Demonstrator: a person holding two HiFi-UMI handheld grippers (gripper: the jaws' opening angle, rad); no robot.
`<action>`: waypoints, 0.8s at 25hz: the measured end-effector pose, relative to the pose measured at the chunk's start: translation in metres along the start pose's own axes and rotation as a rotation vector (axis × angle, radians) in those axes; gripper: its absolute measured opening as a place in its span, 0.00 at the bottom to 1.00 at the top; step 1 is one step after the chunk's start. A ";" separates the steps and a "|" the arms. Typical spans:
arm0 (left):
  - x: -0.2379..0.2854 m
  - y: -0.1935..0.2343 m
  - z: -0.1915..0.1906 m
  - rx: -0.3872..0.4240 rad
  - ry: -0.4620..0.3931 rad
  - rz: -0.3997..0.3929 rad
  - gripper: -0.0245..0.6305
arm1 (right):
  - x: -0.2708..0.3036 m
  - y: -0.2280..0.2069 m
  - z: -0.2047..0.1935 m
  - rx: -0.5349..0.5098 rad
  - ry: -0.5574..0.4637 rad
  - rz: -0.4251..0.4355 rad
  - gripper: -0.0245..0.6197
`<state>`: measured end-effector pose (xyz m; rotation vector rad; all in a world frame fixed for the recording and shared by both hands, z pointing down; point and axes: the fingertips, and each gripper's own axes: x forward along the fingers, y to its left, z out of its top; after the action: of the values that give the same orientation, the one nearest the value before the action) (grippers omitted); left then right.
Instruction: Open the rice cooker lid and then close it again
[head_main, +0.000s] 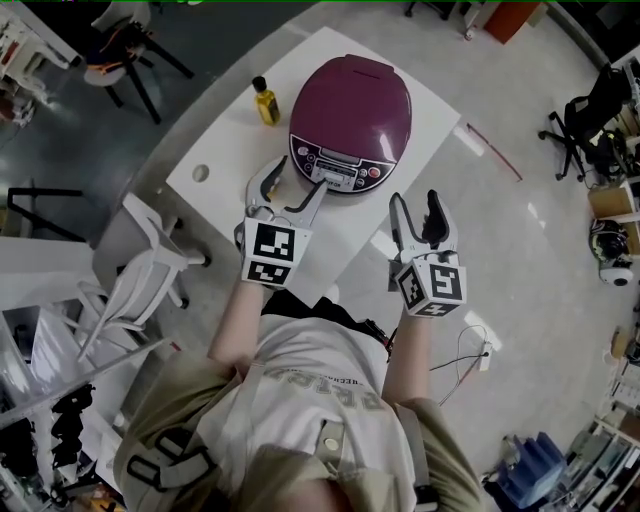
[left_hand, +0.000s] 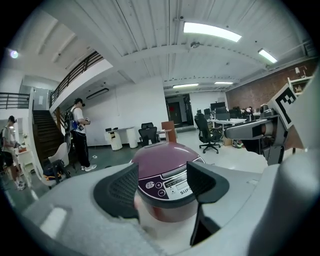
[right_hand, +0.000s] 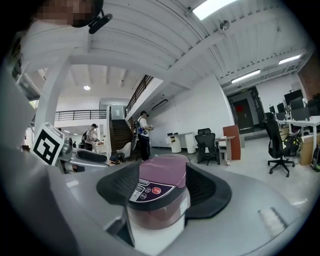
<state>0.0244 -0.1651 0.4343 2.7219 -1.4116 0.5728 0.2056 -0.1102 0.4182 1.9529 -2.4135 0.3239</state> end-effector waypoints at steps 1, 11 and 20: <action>0.003 0.001 -0.002 0.011 0.009 -0.013 0.52 | 0.003 0.001 0.000 -0.004 0.007 0.008 0.46; 0.029 -0.009 -0.022 0.264 0.110 -0.270 0.55 | 0.035 0.044 -0.016 -0.137 0.147 0.217 0.50; 0.039 -0.030 -0.041 0.582 0.175 -0.457 0.58 | 0.055 0.096 -0.038 -0.410 0.331 0.439 0.53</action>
<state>0.0559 -0.1708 0.4899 3.1481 -0.6040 1.2999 0.0961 -0.1378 0.4493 1.1067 -2.4159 0.1257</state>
